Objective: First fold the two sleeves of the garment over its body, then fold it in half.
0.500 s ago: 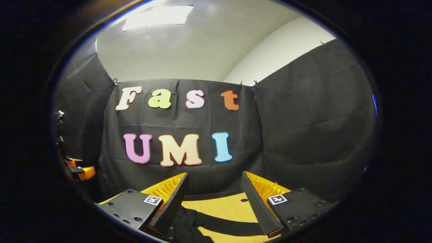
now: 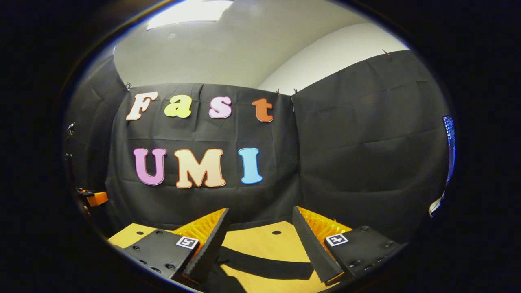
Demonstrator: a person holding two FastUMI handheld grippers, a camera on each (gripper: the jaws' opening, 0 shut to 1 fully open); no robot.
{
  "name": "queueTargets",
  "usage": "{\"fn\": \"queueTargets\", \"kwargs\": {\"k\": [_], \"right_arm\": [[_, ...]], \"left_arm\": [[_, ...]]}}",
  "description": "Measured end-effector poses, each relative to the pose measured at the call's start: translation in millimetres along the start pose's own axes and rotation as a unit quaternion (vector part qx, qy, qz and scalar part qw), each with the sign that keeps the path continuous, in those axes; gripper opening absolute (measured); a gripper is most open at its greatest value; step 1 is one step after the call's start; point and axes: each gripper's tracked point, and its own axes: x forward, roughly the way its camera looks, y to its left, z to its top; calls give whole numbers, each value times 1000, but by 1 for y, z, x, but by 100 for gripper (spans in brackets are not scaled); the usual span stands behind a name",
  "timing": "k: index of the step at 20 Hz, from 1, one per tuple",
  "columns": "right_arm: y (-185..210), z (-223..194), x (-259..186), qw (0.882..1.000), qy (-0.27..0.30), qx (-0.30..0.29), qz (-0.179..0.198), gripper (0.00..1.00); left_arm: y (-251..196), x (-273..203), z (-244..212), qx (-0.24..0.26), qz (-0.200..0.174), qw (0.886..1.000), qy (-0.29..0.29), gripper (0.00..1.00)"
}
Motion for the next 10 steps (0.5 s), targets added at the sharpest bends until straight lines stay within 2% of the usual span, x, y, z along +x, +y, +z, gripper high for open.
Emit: {"fn": "queueTargets", "kwargs": {"k": [1, 5, 7, 10], "right_arm": [[3, -1, 5, 1000, 6, 4, 10, 94], [13, -3, 16, 999, 15, 14, 43, 97], [9, -11, 15, 999, 20, -2, 47, 94], [6, -22, 7, 998, 34, -13, 48, 97]], "left_arm": [[3, -3, -4, -5, 3, 1000, 6, 92], [17, -14, -14, -11, 35, 999, 25, 93], [20, -20, -21, -13, 49, 998, 32, 92], [21, -30, -31, -25, 55, 997, 46, 93]]}}
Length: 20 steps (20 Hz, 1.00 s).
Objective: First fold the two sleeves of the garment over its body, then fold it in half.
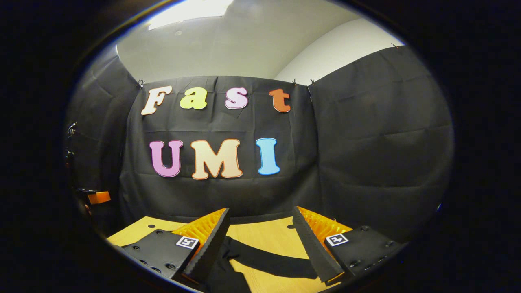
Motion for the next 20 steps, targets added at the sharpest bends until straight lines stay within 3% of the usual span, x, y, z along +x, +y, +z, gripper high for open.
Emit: {"fn": "queueTargets", "kwargs": {"k": [2, 3, 9, 14, 17, 20], "right_arm": [[2, -4, -4, 1000, 6, 3, 4, 99], [0, -5, -4, 1000, 6, 4, 2, 94], [-3, -9, 1, 1000, 18, 13, 3, 94], [3, -5, 6, 1000, 9, 13, 13, 99], [1, -17, 6, 999, 18, 19, 19, 94], [-15, -32, 4, 1000, 29, 8, 8, 97]], "left_arm": [[5, -5, -1, -5, 7, 1000, 2, 93], [8, -8, 0, -5, 11, 1000, 1, 93], [20, -18, 1, 5, 26, 1000, -4, 93], [28, -18, 1, 11, 37, 999, -1, 93], [27, -21, 1, 12, 51, 999, 8, 93], [27, -27, -1, 5, 69, 997, 15, 93]]}}
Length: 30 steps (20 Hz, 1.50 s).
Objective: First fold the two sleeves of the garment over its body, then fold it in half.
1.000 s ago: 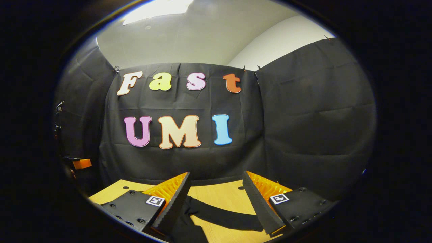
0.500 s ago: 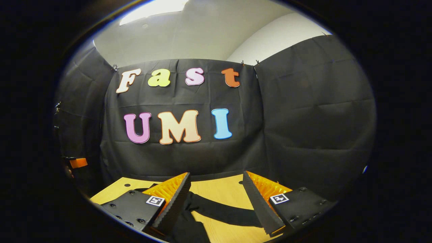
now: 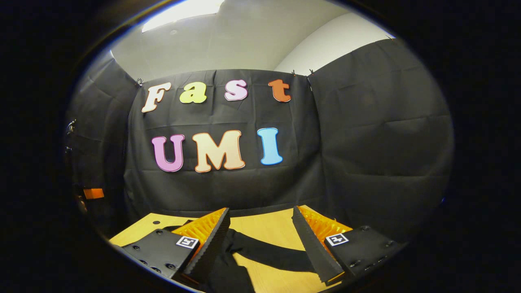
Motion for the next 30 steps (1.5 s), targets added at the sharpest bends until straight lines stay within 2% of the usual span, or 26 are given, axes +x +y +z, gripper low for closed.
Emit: {"fn": "queueTargets", "kwargs": {"k": [1, 4, 6, 10, 12, 13, 16, 17, 21, 25, 27, 30], "right_arm": [[-5, -7, 0, 1000, 10, -2, -5, 94], [-19, -30, 3, 999, 38, 14, -16, 97], [-31, -40, 5, 998, 45, 26, -25, 94], [-60, -53, 13, 997, 49, 32, -48, 97], [-77, -64, 23, 996, 65, 31, -58, 94], [-85, -70, 28, 995, 72, 32, -62, 97], [-106, -83, 46, 994, 78, 27, -73, 97], [-111, -89, 53, 993, 84, 22, -76, 94], [-131, -122, 80, 989, 119, 12, -81, 100], [-144, -166, 108, 983, 165, 7, -78, 94], [-147, -193, 119, 978, 194, 6, -72, 98], [-153, -227, 136, 969, 235, -10, -73, 94]], "left_arm": [[-1, -4, -2, -5, -4, 1000, 4, 93], [13, -17, -11, -15, 6, 1000, 13, 93], [29, -26, -16, -12, 28, 999, 18, 93], [51, -40, -9, -4, 69, 997, 17, 93], [53, -47, -4, -5, 80, 997, 7, 93], [55, -51, -1, -3, 86, 996, 3, 93], [60, -60, 1, 13, 101, 995, 0, 93], [62, -65, 1, 17, 106, 994, -1, 93], [67, -79, 3, 26, 127, 992, -2, 93], [73, -87, 1, 29, 149, 988, 1, 93], [76, -90, -2, 30, 158, 987, 4, 93], [80, -94, -6, 35, 170, 985, 10, 93]]}}
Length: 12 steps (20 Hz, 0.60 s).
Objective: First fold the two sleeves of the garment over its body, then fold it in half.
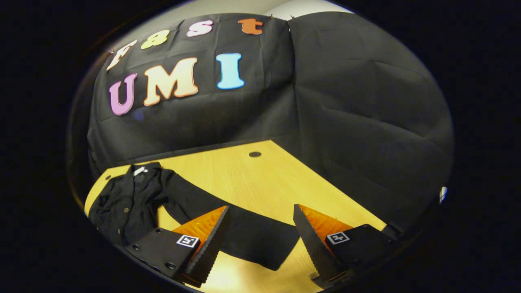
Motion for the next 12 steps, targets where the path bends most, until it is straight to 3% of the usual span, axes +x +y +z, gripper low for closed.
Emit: {"fn": "queueTargets", "kwargs": {"k": [3, 5, 6, 8, 12], "right_arm": [[-1, -17, 22, 999, 31, -31, 0, 98], [-3, -30, 32, 998, 55, -25, 7, 98], [-3, -37, 34, 997, 69, -20, 7, 94], [-7, -46, 43, 996, 84, -17, 0, 99], [-14, -70, 51, 993, 109, -49, -5, 96]], "left_arm": [[0, 1, 0, 2, 7, 1000, 0, 93], [0, 2, -1, 3, 11, 1000, 1, 93], [2, 2, 0, 5, 14, 1000, -2, 93], [0, 2, 2, 9, 12, 1000, -6, 93], [-2, 6, 0, 14, 9, 1000, -4, 93]]}}
